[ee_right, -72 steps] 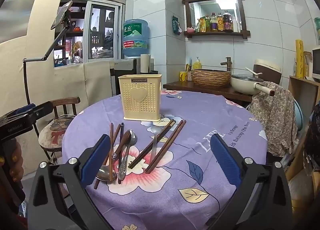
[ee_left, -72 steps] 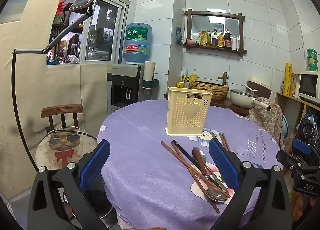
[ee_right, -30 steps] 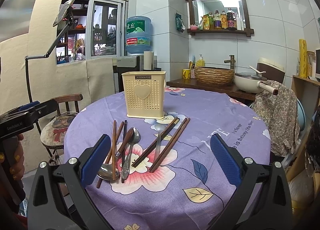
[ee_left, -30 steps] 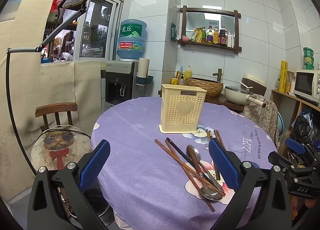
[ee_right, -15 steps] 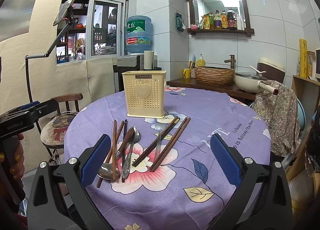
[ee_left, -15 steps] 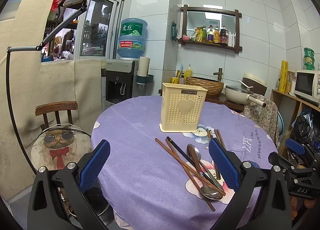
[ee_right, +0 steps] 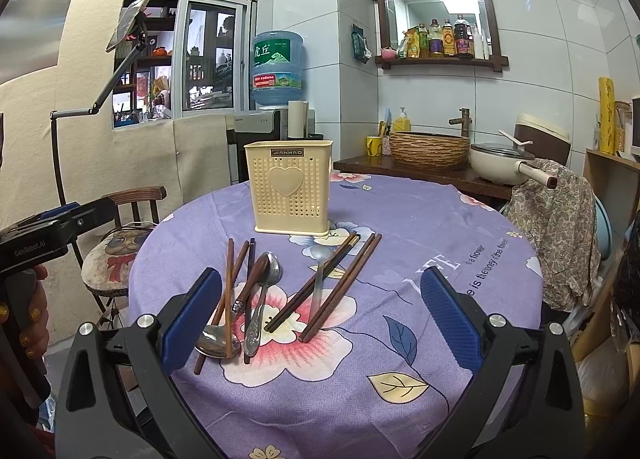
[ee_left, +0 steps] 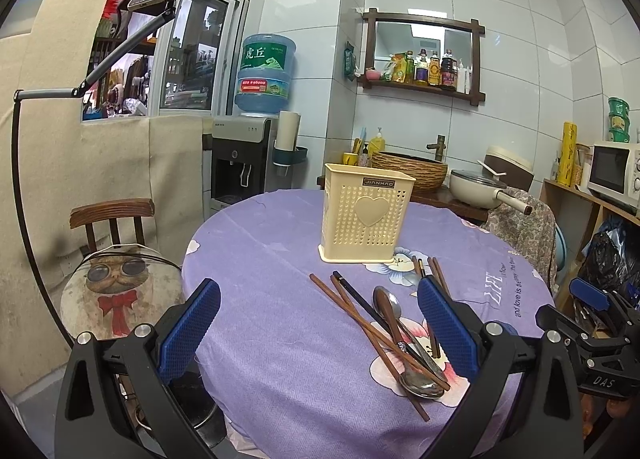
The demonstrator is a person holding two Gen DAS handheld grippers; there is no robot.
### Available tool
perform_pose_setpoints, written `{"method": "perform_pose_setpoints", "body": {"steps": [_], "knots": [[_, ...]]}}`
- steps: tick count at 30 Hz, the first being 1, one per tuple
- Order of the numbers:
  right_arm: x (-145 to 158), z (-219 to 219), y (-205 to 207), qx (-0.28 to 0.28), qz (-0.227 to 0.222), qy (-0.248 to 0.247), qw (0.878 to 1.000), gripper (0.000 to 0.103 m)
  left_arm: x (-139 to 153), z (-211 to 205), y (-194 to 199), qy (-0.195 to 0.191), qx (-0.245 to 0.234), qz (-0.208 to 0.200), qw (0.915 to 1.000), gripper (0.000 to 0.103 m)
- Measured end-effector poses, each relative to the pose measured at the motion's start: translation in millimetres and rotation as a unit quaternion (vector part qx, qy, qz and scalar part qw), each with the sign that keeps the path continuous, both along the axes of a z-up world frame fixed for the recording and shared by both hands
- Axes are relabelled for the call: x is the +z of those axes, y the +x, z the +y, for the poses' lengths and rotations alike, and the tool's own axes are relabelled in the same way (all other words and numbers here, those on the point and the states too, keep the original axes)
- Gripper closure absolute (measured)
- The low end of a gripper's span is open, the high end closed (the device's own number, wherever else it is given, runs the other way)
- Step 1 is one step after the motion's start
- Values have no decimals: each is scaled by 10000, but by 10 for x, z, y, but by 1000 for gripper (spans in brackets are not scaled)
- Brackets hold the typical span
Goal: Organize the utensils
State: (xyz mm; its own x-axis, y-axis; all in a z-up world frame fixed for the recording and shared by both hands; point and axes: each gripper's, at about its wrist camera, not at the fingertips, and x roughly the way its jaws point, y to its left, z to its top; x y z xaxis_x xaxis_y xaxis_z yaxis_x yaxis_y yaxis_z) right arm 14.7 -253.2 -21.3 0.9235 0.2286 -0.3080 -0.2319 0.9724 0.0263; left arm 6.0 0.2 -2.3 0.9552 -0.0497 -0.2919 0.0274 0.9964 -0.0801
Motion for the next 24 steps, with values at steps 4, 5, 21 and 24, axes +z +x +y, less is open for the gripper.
{"method": "perform_pose_setpoints", "body": {"steps": [4, 5, 21, 24], "knots": [[-7, 5, -6, 4, 1, -8, 10000, 5, 2, 6, 1, -1, -2, 1, 10000, 6], [-8, 4, -5, 6, -1, -5, 10000, 5, 2, 8, 1, -2, -1, 3, 10000, 6], [-21, 23, 6, 14, 30, -14, 10000, 5, 4, 21, 3, -5, 2, 16, 10000, 6], [-21, 24, 6, 15, 32, -18, 10000, 5, 8, 19, 7, -3, 2, 18, 10000, 6]]}}
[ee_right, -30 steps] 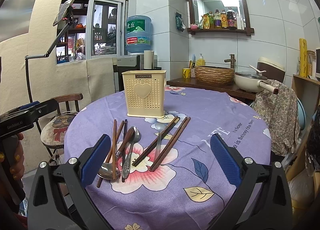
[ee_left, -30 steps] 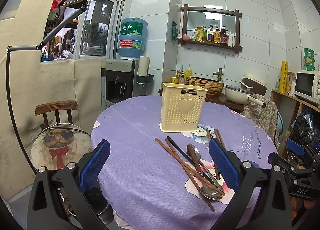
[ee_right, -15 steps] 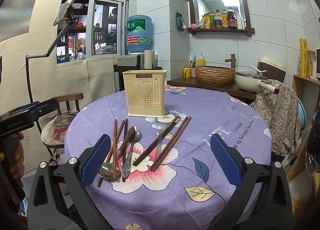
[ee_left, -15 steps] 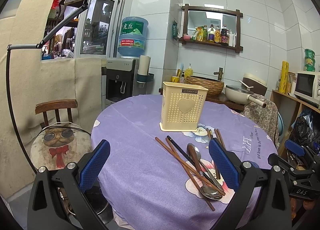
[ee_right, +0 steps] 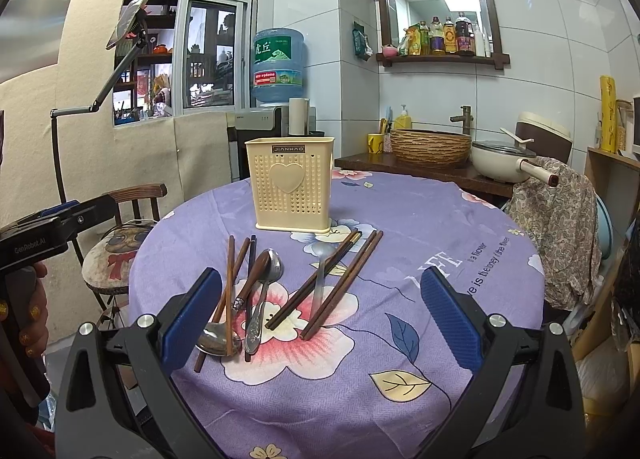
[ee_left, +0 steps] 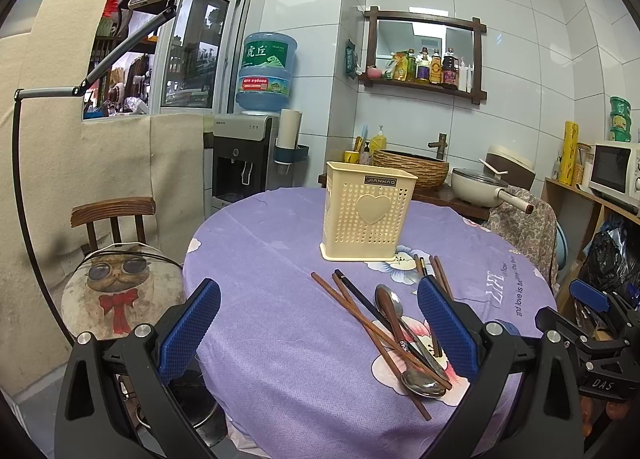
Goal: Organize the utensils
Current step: 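Move the left tool toward a wooden chopstick while the right tool approaches another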
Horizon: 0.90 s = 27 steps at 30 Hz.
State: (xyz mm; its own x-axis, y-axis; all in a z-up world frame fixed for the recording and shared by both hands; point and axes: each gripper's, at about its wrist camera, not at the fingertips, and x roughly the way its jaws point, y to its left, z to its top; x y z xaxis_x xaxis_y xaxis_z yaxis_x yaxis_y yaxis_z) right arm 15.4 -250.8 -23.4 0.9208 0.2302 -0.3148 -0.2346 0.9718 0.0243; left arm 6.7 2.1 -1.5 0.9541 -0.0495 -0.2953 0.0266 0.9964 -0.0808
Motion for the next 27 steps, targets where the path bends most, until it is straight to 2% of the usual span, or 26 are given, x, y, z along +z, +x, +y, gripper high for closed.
{"method": "perform_pose_setpoints", "body": {"steps": [5, 10, 19, 27], "knots": [[-17, 5, 20, -1, 27, -13, 10000, 5, -14, 11, 8, 25, -14, 20, 10000, 6], [-37, 23, 106, -11, 75, -69, 9999, 5, -132, 12, 64, 152, -96, 281, 9994, 6], [-134, -39, 444, -197, 378, -248, 9988, 5, -322, 174, 271, -128, 177, 853, 9961, 6], [-237, -52, 799, -162, 728, -230, 9969, 5, -374, 372, 470, -325, 486, 1004, 9932, 6]]}}
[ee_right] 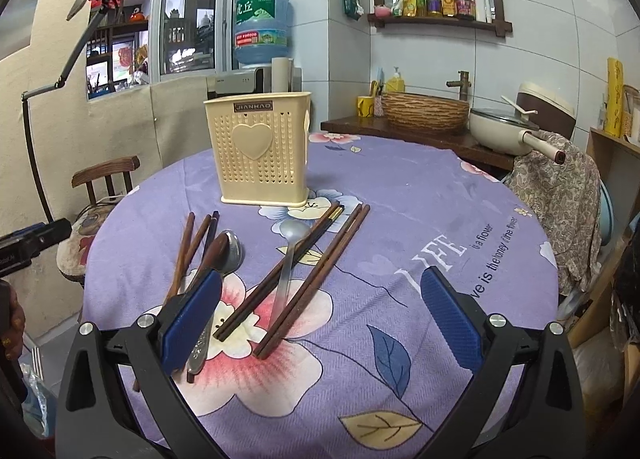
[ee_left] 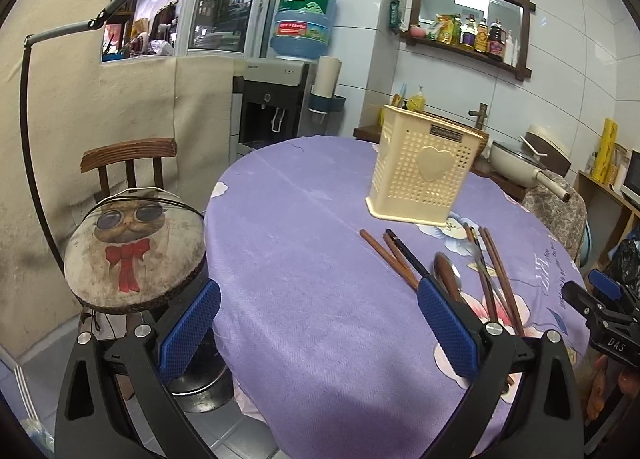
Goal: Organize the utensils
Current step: 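Move the left tool toward a wooden chopstick while the right tool approaches another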
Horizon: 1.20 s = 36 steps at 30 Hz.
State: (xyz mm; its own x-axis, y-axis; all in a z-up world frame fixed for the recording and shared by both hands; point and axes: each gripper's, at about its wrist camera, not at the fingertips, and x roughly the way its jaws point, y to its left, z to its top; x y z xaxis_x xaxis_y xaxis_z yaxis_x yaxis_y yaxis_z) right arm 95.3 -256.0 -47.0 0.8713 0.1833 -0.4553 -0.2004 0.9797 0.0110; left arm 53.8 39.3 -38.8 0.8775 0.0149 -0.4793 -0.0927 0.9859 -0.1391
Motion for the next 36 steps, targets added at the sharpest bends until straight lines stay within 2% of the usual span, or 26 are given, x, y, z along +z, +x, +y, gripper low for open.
{"method": "perform_pose_setpoints", "body": {"steps": [5, 11, 17, 21, 26, 29, 31, 33, 36], "knots": [[-58, 38, 283, -60, 398, -181, 9990, 5, 21, -43, 220, -28, -179, 179, 9997, 6], [-126, -29, 640, -235, 914, -162, 9954, 5, 97, -195, 544, 332, -307, 444, 9980, 6], [-209, -156, 908, -344, 1465, 333, 9881, 5, 109, -182, 849, -7, -378, 796, 9961, 8], [-170, -106, 956, -244, 1441, 327, 9887, 7, 79, -308, 912, 227, -557, 879, 9943, 8], [-134, -48, 1016, -114, 1430, 225, 9894, 16, -23, -423, 992, 397, -820, 1198, 9886, 8], [-173, -64, 1091, -143, 1584, 229, 9870, 26, -75, -454, 1038, 489, -876, 1358, 9856, 16], [-206, -87, 1150, -196, 1685, 248, 9852, 31, -117, -425, 1095, 421, -847, 1504, 9841, 34], [-243, -119, 1215, -219, 1812, 347, 9826, 34, -144, -372, 1149, 216, -761, 1616, 9837, 45], [-284, -153, 1305, -282, 1977, 514, 9785, 41, -146, -346, 1225, -21, -702, 1699, 9830, 50]]}}
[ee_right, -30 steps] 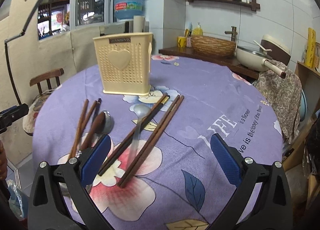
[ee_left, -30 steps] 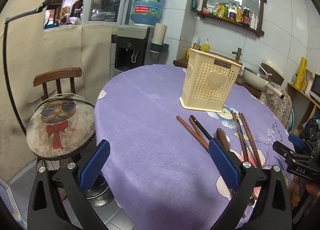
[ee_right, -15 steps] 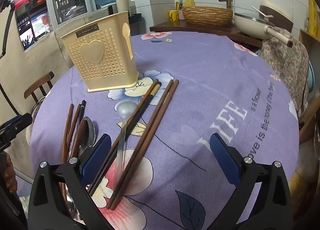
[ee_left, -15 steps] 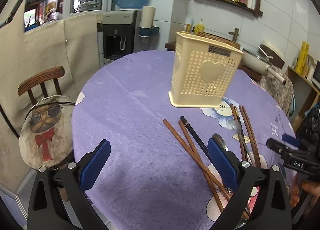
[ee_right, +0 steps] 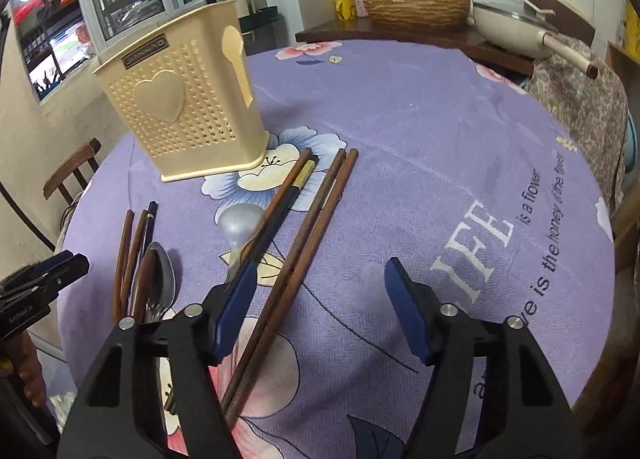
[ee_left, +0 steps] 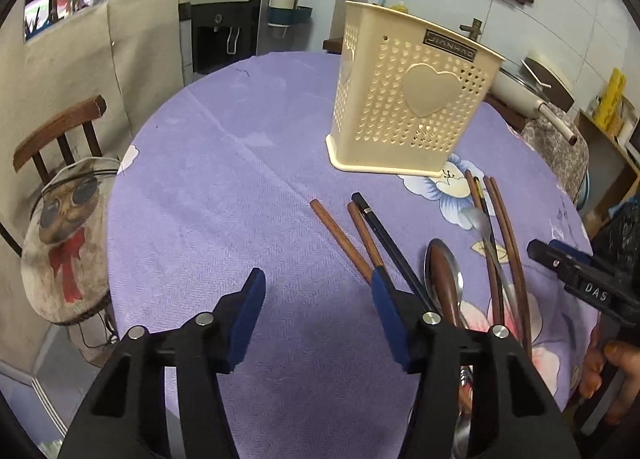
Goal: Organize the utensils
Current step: 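Move the left tool toward a wooden chopstick while the right tool approaches another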
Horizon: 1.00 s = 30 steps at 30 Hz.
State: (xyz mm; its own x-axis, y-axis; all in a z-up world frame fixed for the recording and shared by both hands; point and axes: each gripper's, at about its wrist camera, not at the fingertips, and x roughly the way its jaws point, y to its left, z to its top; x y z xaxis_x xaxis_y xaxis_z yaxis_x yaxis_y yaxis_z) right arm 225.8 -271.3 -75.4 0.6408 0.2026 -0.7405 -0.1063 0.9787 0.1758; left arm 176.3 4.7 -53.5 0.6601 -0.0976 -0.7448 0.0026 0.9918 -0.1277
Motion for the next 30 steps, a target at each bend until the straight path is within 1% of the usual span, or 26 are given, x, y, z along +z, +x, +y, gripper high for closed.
{"method": "perform_pose_setpoints", "body": {"steps": [3, 4, 7, 9, 11, 12, 18, 23, 27, 29, 30], "knots": [[-27, 3, 82, -51, 94, 17, 9999, 51, -6, -66, 79, 62, -67, 62, 9999, 53], [-35, 4, 115, -75, 139, 46, 9999, 55, -13, -80, 102, 38, -97, 104, 9999, 53], [-52, 22, 205, -132, 215, 98, 9996, 60, -43, -88, 172, -88, -107, 205, 9997, 53], [-55, 51, 264, -160, 230, 25, 9996, 64, -69, -77, 213, -146, -50, 258, 9995, 53], [-67, 78, 338, -254, 247, -177, 9992, 75, -93, -60, 245, -180, -4, 303, 9994, 53], [-72, 73, 374, -315, 251, -208, 9990, 76, -102, -56, 261, -181, 12, 320, 9993, 53], [-121, 76, 552, -356, 410, -153, 9984, 78, -118, -47, 313, -138, 84, 328, 9993, 53], [-131, 86, 685, -384, 453, -300, 9978, 83, -138, -48, 331, -109, 107, 381, 9992, 54], [-129, 85, 818, -350, 460, -354, 9977, 83, -148, -54, 346, -95, 107, 425, 9990, 54], [-128, 106, 843, -319, 436, -409, 9977, 83, -166, -74, 364, -23, 109, 447, 9989, 55], [-129, 118, 845, -310, 411, -441, 9977, 83, -173, -86, 377, 21, 116, 459, 9989, 57]]}}
